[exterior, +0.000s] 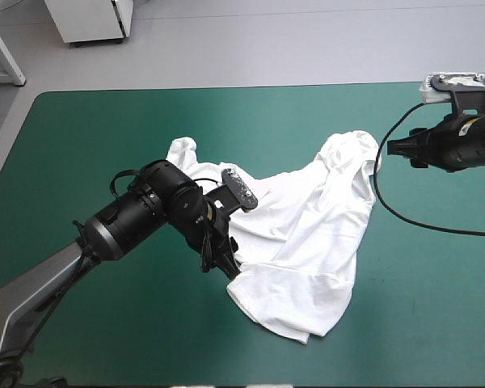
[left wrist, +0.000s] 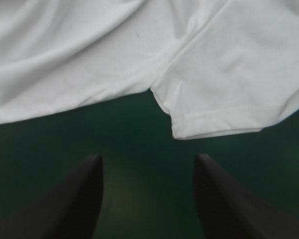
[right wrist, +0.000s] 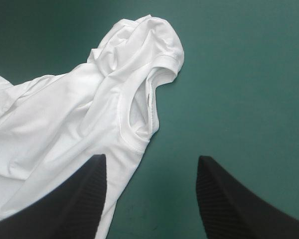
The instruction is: Fold the cloth
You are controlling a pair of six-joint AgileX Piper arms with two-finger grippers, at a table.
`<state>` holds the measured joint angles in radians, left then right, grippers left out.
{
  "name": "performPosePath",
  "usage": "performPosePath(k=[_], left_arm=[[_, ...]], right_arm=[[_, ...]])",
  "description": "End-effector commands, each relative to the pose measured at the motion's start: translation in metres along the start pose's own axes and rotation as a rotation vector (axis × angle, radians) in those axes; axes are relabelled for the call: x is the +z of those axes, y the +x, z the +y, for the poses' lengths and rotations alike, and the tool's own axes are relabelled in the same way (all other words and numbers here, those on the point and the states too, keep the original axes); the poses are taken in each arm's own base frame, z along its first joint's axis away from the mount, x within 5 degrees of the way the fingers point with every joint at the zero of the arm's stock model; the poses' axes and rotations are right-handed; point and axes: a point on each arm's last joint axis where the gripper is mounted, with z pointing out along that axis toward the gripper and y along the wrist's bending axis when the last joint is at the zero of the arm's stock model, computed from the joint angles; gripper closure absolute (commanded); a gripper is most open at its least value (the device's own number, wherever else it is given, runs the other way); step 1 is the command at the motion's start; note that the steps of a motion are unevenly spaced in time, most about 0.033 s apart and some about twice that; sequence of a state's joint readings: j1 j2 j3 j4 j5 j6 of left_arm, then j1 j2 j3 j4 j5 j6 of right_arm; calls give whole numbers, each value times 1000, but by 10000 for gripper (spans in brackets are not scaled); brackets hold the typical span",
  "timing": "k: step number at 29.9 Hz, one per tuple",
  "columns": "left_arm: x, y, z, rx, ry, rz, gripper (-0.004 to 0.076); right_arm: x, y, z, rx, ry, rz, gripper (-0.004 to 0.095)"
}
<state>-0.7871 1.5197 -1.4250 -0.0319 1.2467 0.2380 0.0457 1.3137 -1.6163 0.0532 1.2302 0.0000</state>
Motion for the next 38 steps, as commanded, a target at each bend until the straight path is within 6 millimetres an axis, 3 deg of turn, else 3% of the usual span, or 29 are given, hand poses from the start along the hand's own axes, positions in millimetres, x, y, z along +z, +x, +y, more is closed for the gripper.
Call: performPosePath(k=[1, 10, 19, 25, 32, 38], left_arm=[[-6, 11, -11, -45, 75, 19, 328], [43, 28, -21, -46, 45, 77, 328], [84, 17, -23, -77, 94, 95, 328], [100, 12, -25, -93, 123, 100, 332], [114, 7, -26, -104, 126, 86, 489], [143, 7, -31, -99, 142, 167, 505]], right_arm=[[-17, -4, -1, 0, 9, -85, 401], [-17, -3, -1, 10, 9, -78, 401], [-16, -4, -1, 10, 9, -79, 401], [-12, -5, -3, 7, 30, -71, 401], [8, -12, -4, 11, 30, -59, 402], [17, -15, -5, 11, 30, -50, 401]])
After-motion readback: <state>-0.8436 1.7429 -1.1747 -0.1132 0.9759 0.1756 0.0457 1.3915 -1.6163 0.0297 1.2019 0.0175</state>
